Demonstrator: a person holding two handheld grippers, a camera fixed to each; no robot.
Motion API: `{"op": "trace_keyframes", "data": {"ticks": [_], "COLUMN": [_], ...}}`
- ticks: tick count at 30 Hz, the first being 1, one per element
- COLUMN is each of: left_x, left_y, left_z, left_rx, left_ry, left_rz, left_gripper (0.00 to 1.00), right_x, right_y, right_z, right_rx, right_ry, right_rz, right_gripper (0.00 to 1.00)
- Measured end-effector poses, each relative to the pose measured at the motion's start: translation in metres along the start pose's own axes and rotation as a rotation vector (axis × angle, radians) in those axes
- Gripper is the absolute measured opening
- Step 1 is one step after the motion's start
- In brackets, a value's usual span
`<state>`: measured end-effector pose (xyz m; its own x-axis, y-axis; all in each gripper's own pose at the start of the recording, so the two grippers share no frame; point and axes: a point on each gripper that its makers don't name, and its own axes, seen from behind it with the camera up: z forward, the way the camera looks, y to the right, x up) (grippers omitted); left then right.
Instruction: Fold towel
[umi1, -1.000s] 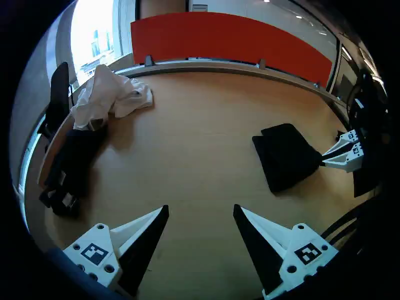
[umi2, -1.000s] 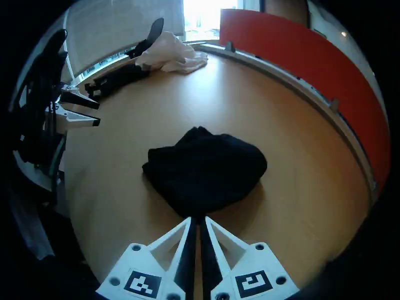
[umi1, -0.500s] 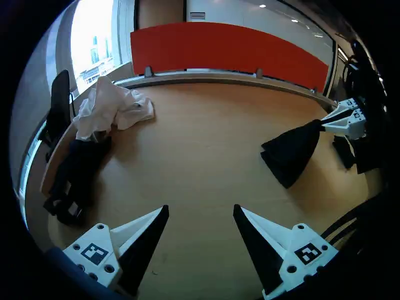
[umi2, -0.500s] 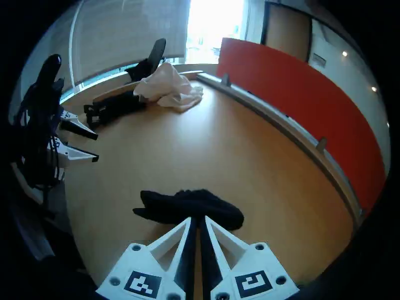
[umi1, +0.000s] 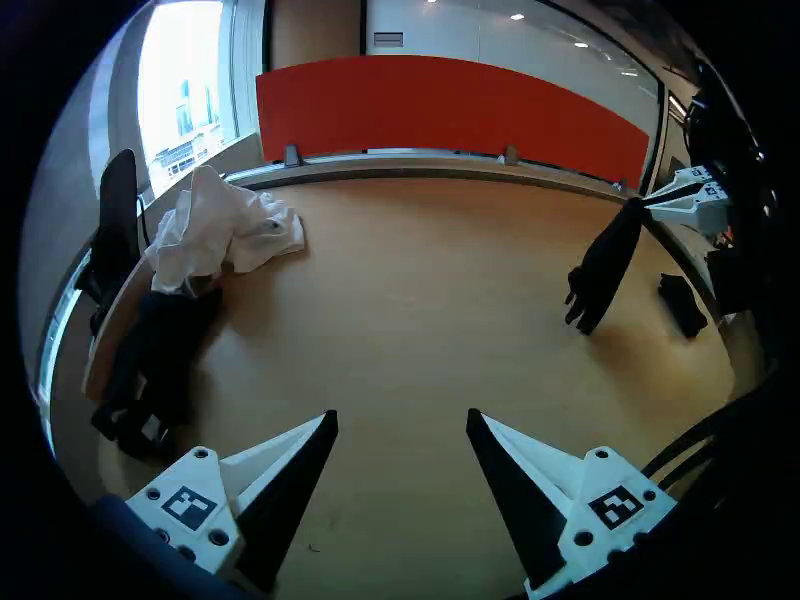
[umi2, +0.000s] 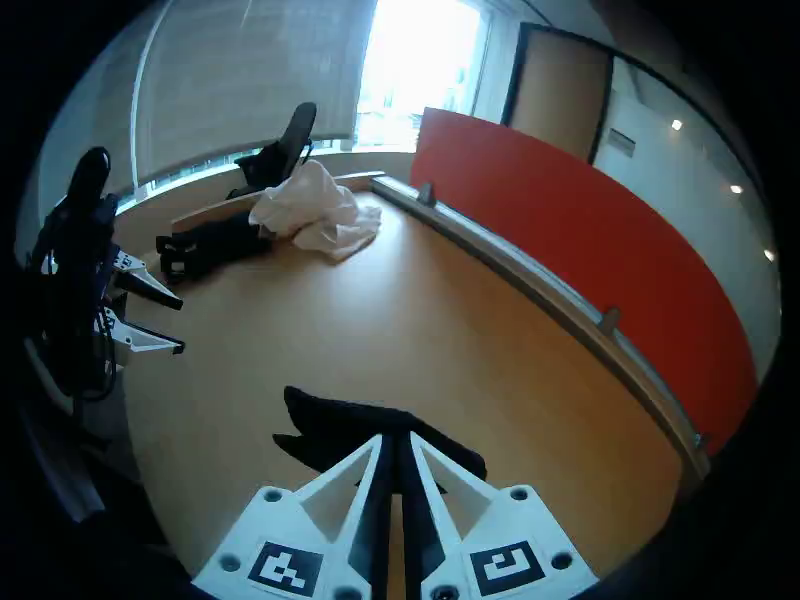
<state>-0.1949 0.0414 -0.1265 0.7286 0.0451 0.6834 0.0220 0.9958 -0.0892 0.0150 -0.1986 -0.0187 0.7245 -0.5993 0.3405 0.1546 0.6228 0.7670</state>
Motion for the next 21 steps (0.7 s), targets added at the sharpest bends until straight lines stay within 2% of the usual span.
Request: {"op": "trace_keyframes", "data": {"ticks": [21], "left_x": [0.001], "left_y": [0.011], "left_z": [0.005], "left_rx": [-0.016], "left_ry": [-0.008], "left_rz": [0.018], "left_gripper": [0.96], "right_x": [-0.012], "right_y": [0.048], "right_z": [-0.032], "right_rx": [-0.051], "right_ry": [0.005], "right_rz": [0.047], "right_gripper": [0.04]}}
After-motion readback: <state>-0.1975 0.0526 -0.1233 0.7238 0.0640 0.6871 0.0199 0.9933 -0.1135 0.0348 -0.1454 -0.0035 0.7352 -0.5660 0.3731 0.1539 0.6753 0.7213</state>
